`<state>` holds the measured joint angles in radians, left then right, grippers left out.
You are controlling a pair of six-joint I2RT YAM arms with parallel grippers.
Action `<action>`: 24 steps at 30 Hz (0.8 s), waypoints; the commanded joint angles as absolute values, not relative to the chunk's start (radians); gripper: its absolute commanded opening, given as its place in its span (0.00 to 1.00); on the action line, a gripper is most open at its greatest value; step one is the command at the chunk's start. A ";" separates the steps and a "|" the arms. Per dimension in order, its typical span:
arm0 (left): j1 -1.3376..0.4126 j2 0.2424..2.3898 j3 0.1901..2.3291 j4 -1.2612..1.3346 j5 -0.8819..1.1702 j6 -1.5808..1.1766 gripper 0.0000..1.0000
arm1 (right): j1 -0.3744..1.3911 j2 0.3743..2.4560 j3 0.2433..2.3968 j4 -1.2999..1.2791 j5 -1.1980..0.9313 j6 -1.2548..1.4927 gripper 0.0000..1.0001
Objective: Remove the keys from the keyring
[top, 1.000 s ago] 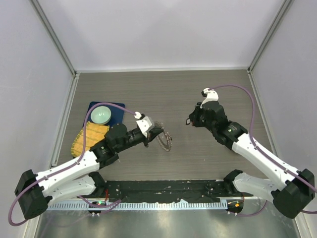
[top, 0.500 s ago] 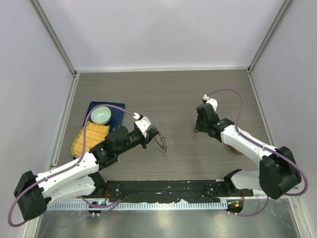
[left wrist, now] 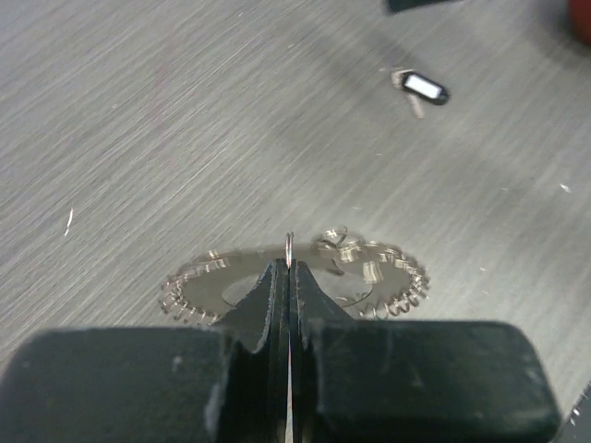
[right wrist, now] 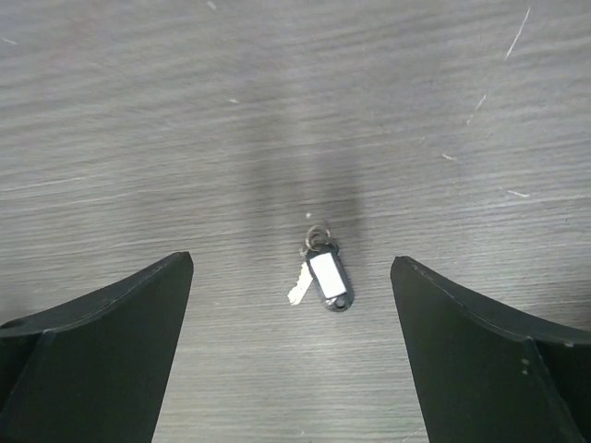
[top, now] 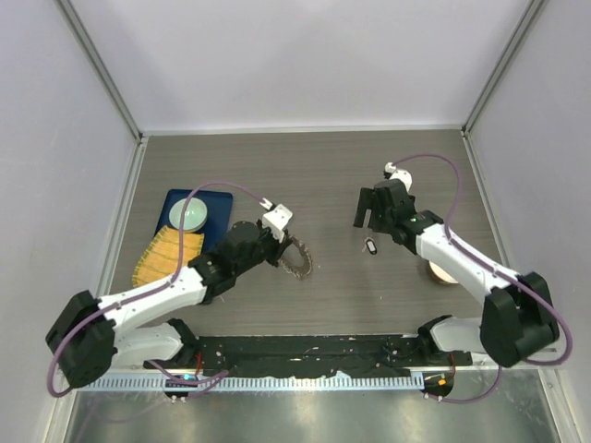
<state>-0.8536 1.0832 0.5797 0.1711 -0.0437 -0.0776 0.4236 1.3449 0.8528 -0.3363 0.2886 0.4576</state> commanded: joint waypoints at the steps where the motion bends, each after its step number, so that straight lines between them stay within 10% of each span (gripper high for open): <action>1: -0.773 1.218 0.695 0.204 -0.068 -0.138 0.00 | 0.434 1.195 0.885 -0.342 0.247 0.439 0.95; 12: -0.640 1.552 0.903 0.206 -0.043 -0.186 0.06 | 0.437 0.957 0.831 -0.400 0.198 0.419 0.96; 18: -0.614 1.565 0.982 0.146 -0.043 -0.210 0.53 | 0.437 0.951 0.900 -0.457 0.241 0.442 0.98; 21: -0.614 1.473 0.988 0.126 -0.014 -0.227 0.95 | 0.436 0.945 0.958 -0.511 0.245 0.469 1.00; 24: -0.614 1.340 0.994 0.081 0.050 -0.261 1.00 | 0.437 0.922 1.011 -0.540 0.221 0.474 1.00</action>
